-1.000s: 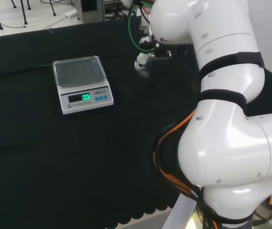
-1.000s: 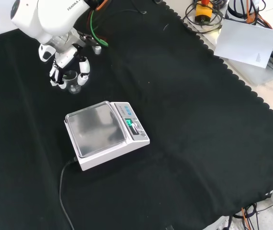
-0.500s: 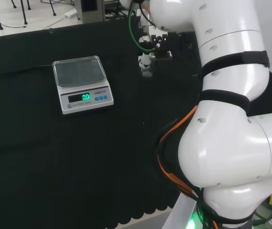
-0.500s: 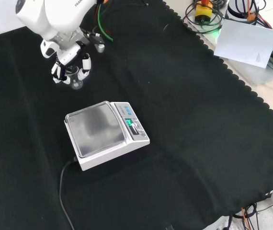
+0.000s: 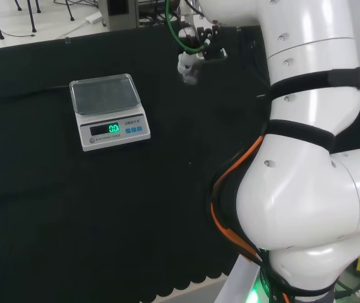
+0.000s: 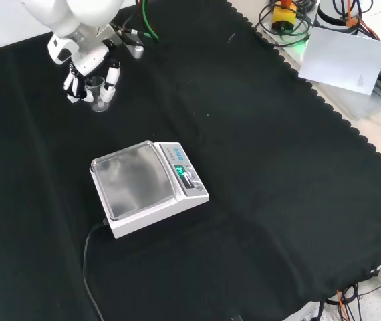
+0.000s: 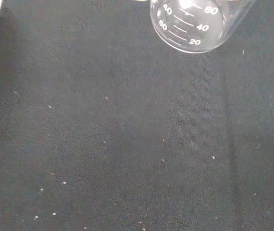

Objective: Pick up the beaker.

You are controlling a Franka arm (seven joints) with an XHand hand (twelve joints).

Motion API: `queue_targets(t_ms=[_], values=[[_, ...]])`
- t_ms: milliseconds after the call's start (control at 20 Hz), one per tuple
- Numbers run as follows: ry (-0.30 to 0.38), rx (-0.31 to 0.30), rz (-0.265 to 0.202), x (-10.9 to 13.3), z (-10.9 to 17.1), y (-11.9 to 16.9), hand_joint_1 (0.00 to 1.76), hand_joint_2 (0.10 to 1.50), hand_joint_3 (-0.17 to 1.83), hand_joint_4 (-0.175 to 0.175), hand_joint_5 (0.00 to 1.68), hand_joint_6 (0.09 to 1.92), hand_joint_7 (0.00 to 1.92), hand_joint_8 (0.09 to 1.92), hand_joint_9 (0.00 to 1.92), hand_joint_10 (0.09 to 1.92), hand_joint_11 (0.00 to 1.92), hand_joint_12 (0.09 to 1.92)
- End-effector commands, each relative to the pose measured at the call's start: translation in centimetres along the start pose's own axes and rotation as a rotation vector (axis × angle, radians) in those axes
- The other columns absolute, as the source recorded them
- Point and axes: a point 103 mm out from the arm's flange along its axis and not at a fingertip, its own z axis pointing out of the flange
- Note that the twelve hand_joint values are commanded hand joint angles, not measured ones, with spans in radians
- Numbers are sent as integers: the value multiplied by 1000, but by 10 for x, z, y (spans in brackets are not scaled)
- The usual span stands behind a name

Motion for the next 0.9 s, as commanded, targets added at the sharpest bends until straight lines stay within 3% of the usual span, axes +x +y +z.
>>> queue_targets(t_ms=[50,250,450,900], values=[[-136,-69,-64,30,-68,-54,1097,1219,84,-175,722,1391,517,1062,814,967,849,1028],[-177,-91,-85,45,-83,-73,1099,1219,78,-175,727,1385,531,1073,827,975,858,1029],[-159,-113,-117,54,-93,-88,1100,1219,74,-175,730,1381,540,1079,834,982,864,1030],[-173,-82,-141,58,-90,-91,1101,1220,68,-175,734,1376,549,1086,844,990,875,1031]])
